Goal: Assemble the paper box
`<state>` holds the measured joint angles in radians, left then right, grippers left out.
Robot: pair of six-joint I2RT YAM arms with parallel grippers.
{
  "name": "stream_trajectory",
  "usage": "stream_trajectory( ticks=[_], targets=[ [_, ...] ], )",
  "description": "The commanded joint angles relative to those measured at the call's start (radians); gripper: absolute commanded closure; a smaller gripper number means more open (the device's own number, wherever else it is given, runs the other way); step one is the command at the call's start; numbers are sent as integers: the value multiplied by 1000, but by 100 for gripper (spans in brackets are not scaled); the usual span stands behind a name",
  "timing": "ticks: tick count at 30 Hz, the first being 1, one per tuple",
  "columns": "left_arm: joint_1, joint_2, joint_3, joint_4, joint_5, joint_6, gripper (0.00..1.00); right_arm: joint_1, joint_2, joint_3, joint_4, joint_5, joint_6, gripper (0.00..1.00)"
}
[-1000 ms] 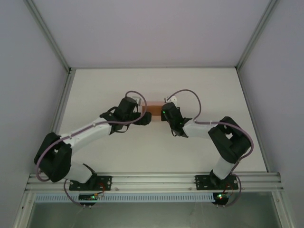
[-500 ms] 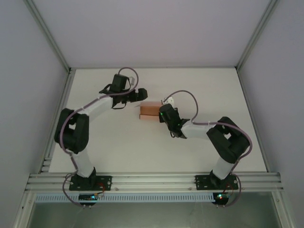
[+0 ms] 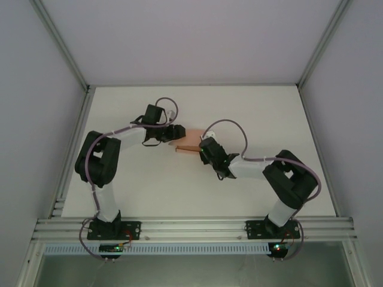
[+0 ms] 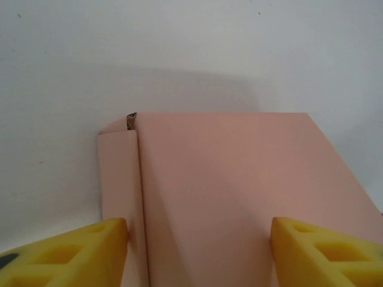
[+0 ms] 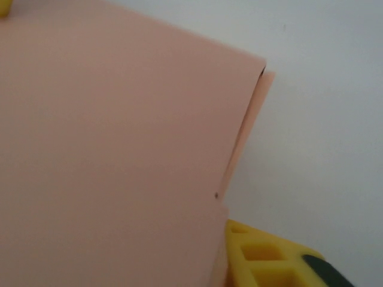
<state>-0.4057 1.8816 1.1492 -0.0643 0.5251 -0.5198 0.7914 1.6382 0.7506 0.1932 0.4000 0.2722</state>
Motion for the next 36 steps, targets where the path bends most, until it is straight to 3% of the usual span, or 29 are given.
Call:
stream_trajectory(
  ticks=[1,9,14,20,23,29,36],
  targets=[
    [0,14,-58,9,5,-16,47,6,-78,-33,-147,-68,-5,67],
    [0,30,-78,-23,-92,-13,47,-12,-363,-135,-272,-190,-4,38],
    [-1,56,-83,-13,-108,-23,49,-97,-492,-187,-238,-278,54,2],
    [16,107,-99,49,-50,-77,63,-248,-440,-161,-145,-448,181,1],
    [23,119,-113,51,-42,-101,76,-308,-354,-96,-162,-520,222,1],
    [39,107,-191,128,-13,-171,80,-417,-119,54,-134,-763,332,1],
    [93,110,-304,330,110,-260,81,-432,96,181,-56,-955,437,2]
  ],
)
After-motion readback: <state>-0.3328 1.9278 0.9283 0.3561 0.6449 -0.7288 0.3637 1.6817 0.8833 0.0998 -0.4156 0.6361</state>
